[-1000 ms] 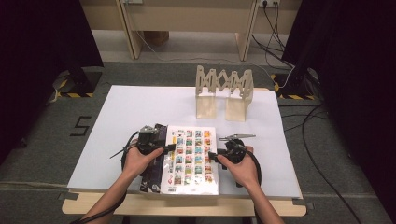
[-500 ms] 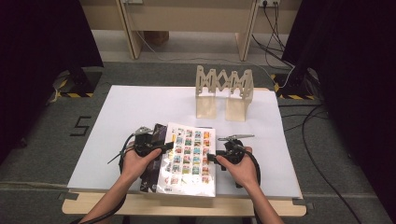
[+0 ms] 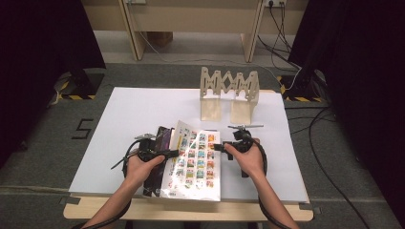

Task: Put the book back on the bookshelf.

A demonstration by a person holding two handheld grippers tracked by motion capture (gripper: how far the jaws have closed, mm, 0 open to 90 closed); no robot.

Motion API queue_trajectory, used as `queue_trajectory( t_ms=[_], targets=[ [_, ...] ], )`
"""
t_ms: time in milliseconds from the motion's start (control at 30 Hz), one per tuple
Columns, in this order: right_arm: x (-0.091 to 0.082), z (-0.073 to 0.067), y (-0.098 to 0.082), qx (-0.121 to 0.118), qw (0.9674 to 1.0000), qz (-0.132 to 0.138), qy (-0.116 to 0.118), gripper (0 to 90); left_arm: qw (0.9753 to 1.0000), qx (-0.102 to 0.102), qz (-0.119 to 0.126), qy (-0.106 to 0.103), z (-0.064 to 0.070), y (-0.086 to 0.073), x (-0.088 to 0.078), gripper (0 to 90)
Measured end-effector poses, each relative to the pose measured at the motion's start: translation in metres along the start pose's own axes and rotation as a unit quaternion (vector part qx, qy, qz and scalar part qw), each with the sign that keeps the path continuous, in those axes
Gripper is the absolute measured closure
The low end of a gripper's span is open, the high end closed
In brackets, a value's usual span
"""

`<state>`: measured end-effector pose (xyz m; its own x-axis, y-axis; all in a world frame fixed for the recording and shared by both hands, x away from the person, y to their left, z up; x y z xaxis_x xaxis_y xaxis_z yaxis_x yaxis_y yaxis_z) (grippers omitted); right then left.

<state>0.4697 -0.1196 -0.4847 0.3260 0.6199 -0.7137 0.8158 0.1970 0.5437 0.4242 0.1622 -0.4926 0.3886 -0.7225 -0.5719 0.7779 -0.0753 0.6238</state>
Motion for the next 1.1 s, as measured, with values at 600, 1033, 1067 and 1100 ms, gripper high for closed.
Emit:
queue_trajectory(
  t_ms=[600,1033,1067,1100],
  targets=[
    [0.024,0.023,0.028,0.044,0.9982,-0.038,0.014,42.1,0.9999,0.009,-0.001,0.012,0.002,0.002,0.008,78.2],
    [0.026,0.022,0.034,0.054,0.9980,-0.027,0.019,48.8,0.9990,0.031,-0.010,0.030,0.005,0.003,0.009,75.9],
    [0.023,0.020,0.035,0.051,0.9983,-0.026,0.016,50.5,0.9990,0.032,-0.010,0.031,0.005,0.003,0.009,75.9],
    [0.020,0.017,0.036,0.042,0.9989,-0.021,0.008,52.0,0.9989,0.032,-0.011,0.031,0.005,0.003,0.009,75.6]
  ],
)
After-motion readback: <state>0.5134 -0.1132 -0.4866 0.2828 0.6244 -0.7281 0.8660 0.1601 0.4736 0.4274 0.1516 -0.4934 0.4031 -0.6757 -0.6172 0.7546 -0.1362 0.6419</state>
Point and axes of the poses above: each handheld gripper's, and its own axes: x roughly forward along the jaws, y roughly out of its top, z roughly to its right, the point moved 4 cm from there along x, roughly forward along the jaws, and after that the axes turned 6 degrees about -z, right-handed, at the moved point
